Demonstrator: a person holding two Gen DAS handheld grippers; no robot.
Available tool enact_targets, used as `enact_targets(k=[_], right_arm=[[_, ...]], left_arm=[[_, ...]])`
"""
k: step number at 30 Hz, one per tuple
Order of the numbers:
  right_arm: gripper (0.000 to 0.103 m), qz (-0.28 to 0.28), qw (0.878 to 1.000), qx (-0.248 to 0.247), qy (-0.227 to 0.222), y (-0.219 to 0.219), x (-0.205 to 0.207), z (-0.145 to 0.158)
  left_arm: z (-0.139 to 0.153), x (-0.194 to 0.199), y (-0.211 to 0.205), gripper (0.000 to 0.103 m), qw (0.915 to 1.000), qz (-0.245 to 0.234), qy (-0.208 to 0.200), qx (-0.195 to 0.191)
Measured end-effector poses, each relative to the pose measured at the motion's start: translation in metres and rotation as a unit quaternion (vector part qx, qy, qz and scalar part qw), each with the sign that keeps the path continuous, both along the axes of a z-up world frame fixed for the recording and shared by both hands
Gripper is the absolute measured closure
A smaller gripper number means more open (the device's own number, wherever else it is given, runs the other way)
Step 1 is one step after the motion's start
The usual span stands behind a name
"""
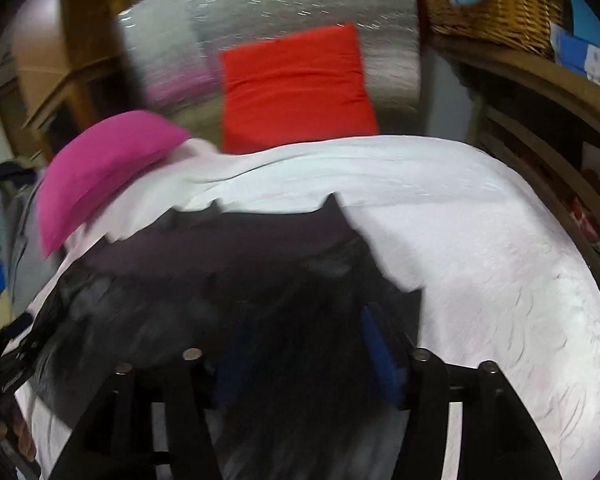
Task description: Fold large clothes
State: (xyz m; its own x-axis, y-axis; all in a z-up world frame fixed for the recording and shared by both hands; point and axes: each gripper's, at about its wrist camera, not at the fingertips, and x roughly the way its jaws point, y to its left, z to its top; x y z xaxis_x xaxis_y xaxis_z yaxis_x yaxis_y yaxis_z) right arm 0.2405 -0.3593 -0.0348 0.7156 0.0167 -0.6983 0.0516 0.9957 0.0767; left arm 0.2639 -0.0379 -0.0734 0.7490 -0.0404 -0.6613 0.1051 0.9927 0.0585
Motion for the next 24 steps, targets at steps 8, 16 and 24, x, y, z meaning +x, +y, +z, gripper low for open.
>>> enact_targets(k=[8,16,24], right_arm=[[0.041,-0.052,0.995,0.039,0.075,-0.029,-0.011,-0.035],[0.038,-0.015,0.996,0.081,0.023,-0.022,-0.09,0.002],[0.035,-0.038,0.974,0.222,0.035,-0.052,-0.186,-0.051]], left_arm=[[-0.038,0.009,-0.011,0.034,0.9952,0.004,0.092,0.03],[0.018,-0.061,0.041,0.034,0.9987,0.021,0.039,-0.024],[-0.012,-0.135,0.148,0.032,0.9892,0.112,0.051,-0.08]])
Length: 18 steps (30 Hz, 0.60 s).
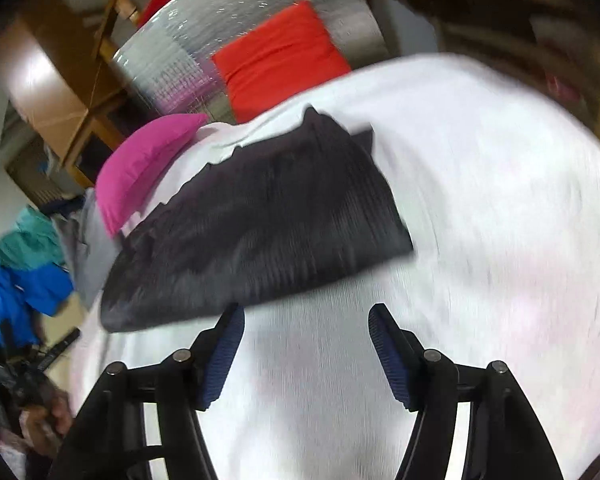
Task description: Fold large clothes
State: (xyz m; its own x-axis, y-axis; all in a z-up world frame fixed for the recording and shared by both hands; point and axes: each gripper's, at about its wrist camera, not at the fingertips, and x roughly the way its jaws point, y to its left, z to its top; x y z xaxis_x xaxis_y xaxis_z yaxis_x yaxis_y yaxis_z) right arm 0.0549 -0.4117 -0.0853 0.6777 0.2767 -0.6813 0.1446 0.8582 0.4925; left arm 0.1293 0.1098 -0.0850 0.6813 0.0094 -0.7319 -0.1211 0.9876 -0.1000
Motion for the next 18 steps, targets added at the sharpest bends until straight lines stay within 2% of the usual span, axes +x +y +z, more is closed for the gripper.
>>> enact_targets(k=[5,10,15,18], right_arm=[[0.035,-0.025,0.998,0.057,0.014,-0.016,-0.028,-0.027],[0.035,-0.02,0.996,0.087,0.011,-0.017,-0.025,-0.03],[0.031,-0.026,0.992,0.126,0.005,-0.026,-0.005,-0.026],[0.03,-0.038,0.986,0.161,0.011,-0.033,0.02,-0.032]], left_arm=[[-0.031,-0.025,0.04,0.032,0.9968,0.047,0.026,-0.059],[-0.037,-0.027,0.039,0.032,0.995,0.047,0.031,-0.082],[-0.028,-0.006,0.037,0.031,0.993,0.037,0.02,-0.11],[-0.029,0.02,0.037,0.03,0.9894,0.035,0.028,-0.138]])
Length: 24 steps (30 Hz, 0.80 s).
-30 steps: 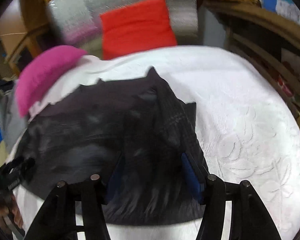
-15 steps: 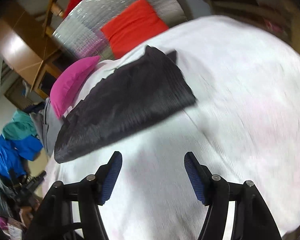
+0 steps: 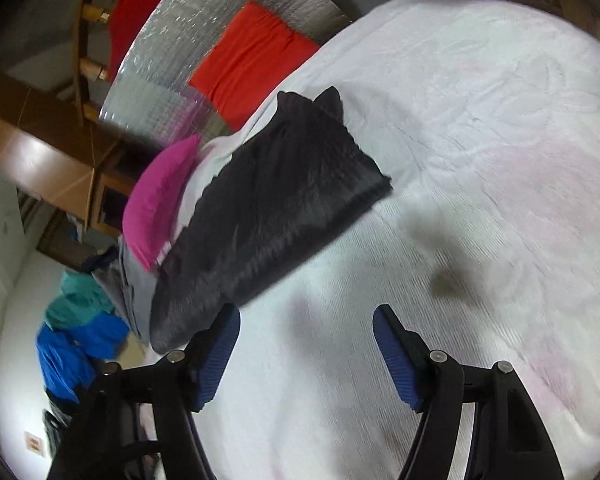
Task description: Fold large clothes
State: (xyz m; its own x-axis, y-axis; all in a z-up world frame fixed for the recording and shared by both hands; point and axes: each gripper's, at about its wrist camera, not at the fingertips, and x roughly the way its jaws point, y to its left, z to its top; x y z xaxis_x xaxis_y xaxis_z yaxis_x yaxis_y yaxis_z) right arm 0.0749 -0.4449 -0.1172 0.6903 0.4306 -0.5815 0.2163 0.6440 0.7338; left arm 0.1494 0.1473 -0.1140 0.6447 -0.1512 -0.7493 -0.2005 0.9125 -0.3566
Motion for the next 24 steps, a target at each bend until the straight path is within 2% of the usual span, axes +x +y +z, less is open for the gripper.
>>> enact_targets(k=[5,9,13,18,24], right_arm=[[0.03,-0.033,0.998,0.055,0.008,-0.013,0.041,-0.011],[0.027,-0.066,0.994,0.085,0.024,-0.02,0.068,-0.022],[0.026,-0.077,0.993,0.081,0.031,-0.015,0.083,-0.025],[0.026,-0.086,0.993,0.076,0.031,-0.01,0.082,-0.022],[0.026,-0.095,0.994,0.046,0.038,-0.003,0.082,-0.017]], left_arm=[[-0.007,0.051,-0.001,0.03,0.9982,0.029,0.015,-0.051],[-0.02,0.081,-0.006,0.03,0.9964,0.043,0.038,-0.062],[-0.027,0.09,-0.012,0.029,0.9968,0.044,0.039,-0.053],[-0.026,0.088,-0.011,0.029,0.9971,0.047,0.036,-0.048],[-0.017,0.076,-0.012,0.029,0.9984,0.055,0.011,0.007]])
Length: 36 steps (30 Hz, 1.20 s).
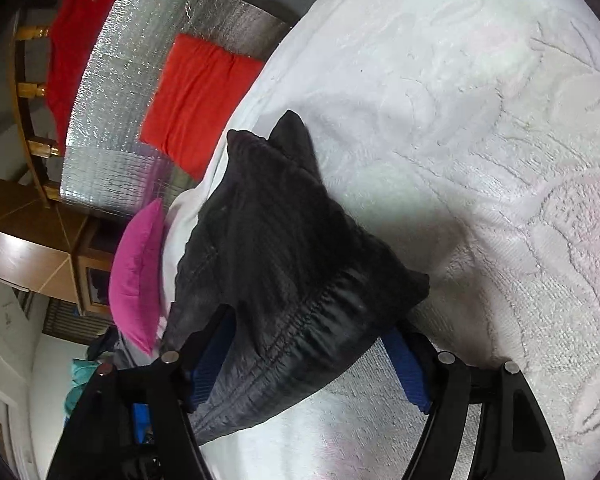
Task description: Fold large clothes
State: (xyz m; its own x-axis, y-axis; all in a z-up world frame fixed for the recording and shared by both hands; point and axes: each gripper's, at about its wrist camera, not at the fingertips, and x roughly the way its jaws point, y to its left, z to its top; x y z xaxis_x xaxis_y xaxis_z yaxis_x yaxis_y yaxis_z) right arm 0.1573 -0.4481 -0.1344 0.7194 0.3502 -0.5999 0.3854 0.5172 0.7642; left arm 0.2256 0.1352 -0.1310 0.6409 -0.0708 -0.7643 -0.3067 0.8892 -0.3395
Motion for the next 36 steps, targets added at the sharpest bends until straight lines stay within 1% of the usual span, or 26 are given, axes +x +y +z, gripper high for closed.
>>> enact_targets(k=[6,15,17,18,19,20,21,22,23,25,27,28,30,31,32,33,34,35,36], right_arm=[[0.026,-0.001,1.0,-0.026,0.007,0.006,0.012,0.001],[0.026,0.003,0.998,-0.057,0.011,0.011,0.022,0.006],[0.038,0.017,0.996,-0.085,0.017,0.016,0.027,0.011],[0.047,0.023,0.995,-0.093,0.018,0.018,0.029,0.012],[0.057,0.029,0.994,-0.099,0.02,0.021,0.033,0.015],[0.062,0.038,0.993,-0.107,0.021,0.024,0.036,0.021],[0.069,0.046,0.991,-0.121,0.021,0.028,0.038,0.03],[0.073,0.055,0.989,-0.136,0.016,0.032,0.038,0.041],[0.075,0.061,0.987,-0.145,0.01,0.034,0.037,0.05],[0.078,0.067,0.985,-0.159,-0.01,0.037,0.032,0.073],[0.079,0.067,0.983,-0.17,-0.022,0.038,0.023,0.088],[0.079,0.069,0.982,-0.174,-0.023,0.038,0.017,0.09],[0.078,0.081,0.981,-0.176,-0.007,0.036,0.013,0.081],[0.072,0.085,0.982,-0.17,0.007,0.033,0.014,0.07],[0.069,0.085,0.984,-0.158,0.015,0.029,0.014,0.059],[0.059,0.085,0.985,-0.145,0.028,0.024,0.015,0.046],[0.041,0.089,0.986,-0.136,0.041,0.019,0.016,0.033],[0.038,0.092,0.986,-0.132,0.042,0.015,0.015,0.028],[0.038,0.094,0.986,-0.131,0.036,0.011,0.013,0.028]], left_arm=[[0.001,0.003,-0.003,0.029,0.9998,-0.007,-0.004,0.018],[-0.002,0.011,-0.006,0.029,0.9997,-0.015,-0.001,0.017],[-0.004,0.017,-0.009,0.029,0.9995,-0.03,0.011,0.006],[-0.006,0.019,-0.011,0.031,0.9989,-0.043,0.018,0.0],[-0.007,0.023,-0.013,0.053,0.9982,-0.054,0.025,-0.001],[-0.006,0.027,-0.017,0.063,0.9972,-0.066,0.034,0.006],[-0.002,0.029,-0.02,0.07,0.9968,-0.07,0.037,0.013],[0.003,0.03,-0.022,0.083,0.9961,-0.078,0.039,0.016],[0.009,0.031,-0.024,0.086,0.9956,-0.082,0.04,0.02],[0.028,0.024,-0.027,0.088,0.9954,-0.087,0.024,0.032],[0.043,0.011,-0.03,0.088,0.9951,-0.089,0.008,0.044],[0.046,0.005,-0.032,0.088,0.9947,-0.091,0.004,0.048],[0.044,-0.004,-0.036,0.086,0.9936,-0.096,0.006,0.06],[0.037,-0.004,-0.036,0.08,0.9936,-0.095,0.013,0.061],[0.023,0.0,-0.035,0.071,0.9941,-0.089,0.028,0.054],[0.012,0.004,-0.033,0.061,0.994,-0.086,0.047,0.05],[0.002,0.007,-0.031,0.048,0.9932,-0.083,0.066,0.048],[-0.001,0.007,-0.025,0.045,0.9942,-0.081,0.061,0.038],[0.002,0.006,-0.021,0.044,0.9949,-0.081,0.052,0.031]])
